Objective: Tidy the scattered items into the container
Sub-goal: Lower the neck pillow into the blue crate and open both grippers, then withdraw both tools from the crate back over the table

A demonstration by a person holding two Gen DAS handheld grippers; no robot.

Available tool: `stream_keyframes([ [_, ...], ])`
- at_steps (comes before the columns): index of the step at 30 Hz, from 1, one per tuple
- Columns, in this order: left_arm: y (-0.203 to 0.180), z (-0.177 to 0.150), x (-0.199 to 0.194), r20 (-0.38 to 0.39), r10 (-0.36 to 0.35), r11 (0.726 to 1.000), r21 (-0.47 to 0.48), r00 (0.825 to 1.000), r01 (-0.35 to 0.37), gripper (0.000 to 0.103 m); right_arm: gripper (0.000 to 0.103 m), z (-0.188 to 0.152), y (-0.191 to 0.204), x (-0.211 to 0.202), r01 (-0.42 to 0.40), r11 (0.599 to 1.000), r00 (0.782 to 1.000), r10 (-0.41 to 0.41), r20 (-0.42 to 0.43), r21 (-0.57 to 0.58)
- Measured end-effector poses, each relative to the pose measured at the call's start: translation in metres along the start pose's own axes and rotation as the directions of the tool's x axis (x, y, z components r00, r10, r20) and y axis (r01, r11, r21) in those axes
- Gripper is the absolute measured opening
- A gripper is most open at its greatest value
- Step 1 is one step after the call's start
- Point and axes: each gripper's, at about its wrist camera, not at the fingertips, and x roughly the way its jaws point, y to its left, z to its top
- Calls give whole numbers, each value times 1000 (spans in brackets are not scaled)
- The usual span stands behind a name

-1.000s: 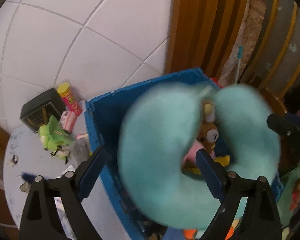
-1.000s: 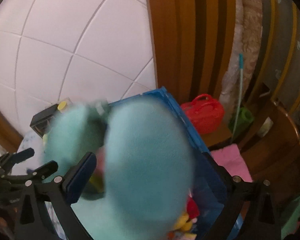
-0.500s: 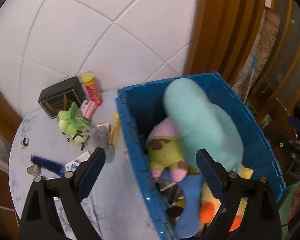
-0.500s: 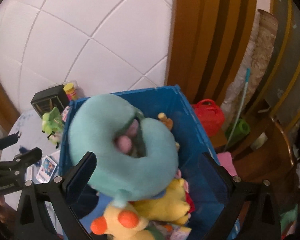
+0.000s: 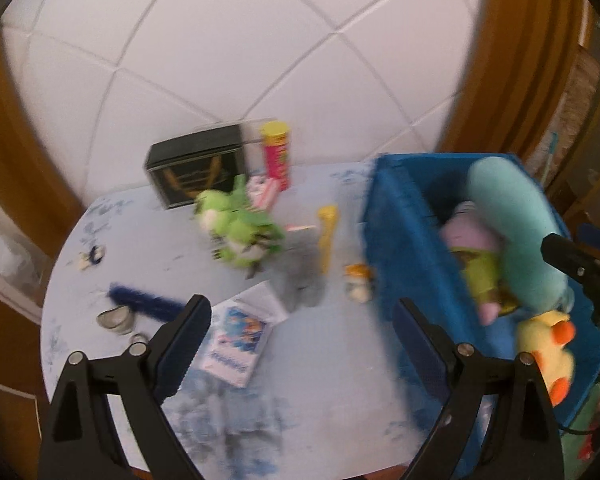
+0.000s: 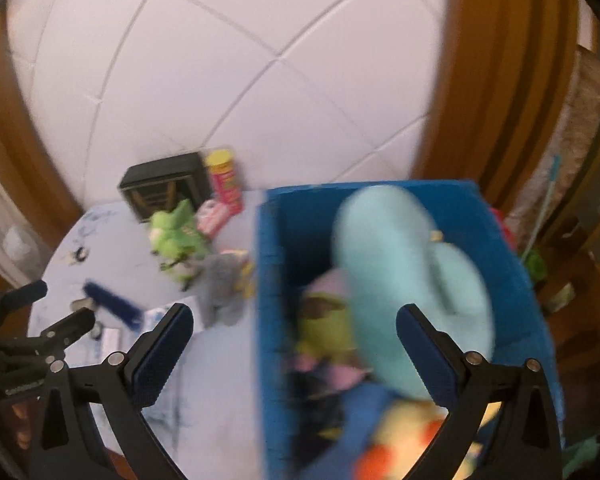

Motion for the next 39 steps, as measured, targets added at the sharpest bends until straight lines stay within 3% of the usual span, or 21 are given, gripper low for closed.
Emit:
stream_keyframes([
  [4,69,-9,6,-11,27,999,-25,1000,-27,93,103,-1,68,15,-15,1000,1000,15,-13,-27],
  [7,119,-16,15,-19,40,998,-41,999,-41,93,103,-3,123,29,17,995,999,-20,-29,-95],
  [9,143,-20,22,-15,58,997,-48,998,-58,93,103,-12,161,43,163,955,985,-172,-14,-250],
  [11,166,-26,31,-10,60,996,-59,998,-60,93,103,-23,187,57,279,873,954,-299,13,-399],
  [13,176,-29,40,-5,60,997,-49,998,-60,93,103,-33,194,65,297,833,944,-330,10,-466],
  [15,179,-28,51,-20,67,997,-44,998,-68,93,103,-37,179,67,286,852,946,-323,-10,-439],
  [18,175,-27,70,-54,60,997,-43,997,-63,93,103,-28,139,66,242,924,961,-270,-57,-296],
  [21,164,-29,84,-78,52,998,-25,996,-54,93,103,-28,106,60,199,960,972,-218,-82,-194],
  [28,129,-38,97,-95,42,997,-56,995,-47,93,103,-37,35,16,214,965,974,-223,-49,-153],
  [33,100,-50,95,-91,31,994,-100,995,-40,93,103,-52,-31,-46,233,967,972,-235,-9,-105],
  [39,70,-86,87,-107,44,989,-135,993,-58,93,103,-75,-69,-99,152,986,988,-149,45,-69],
])
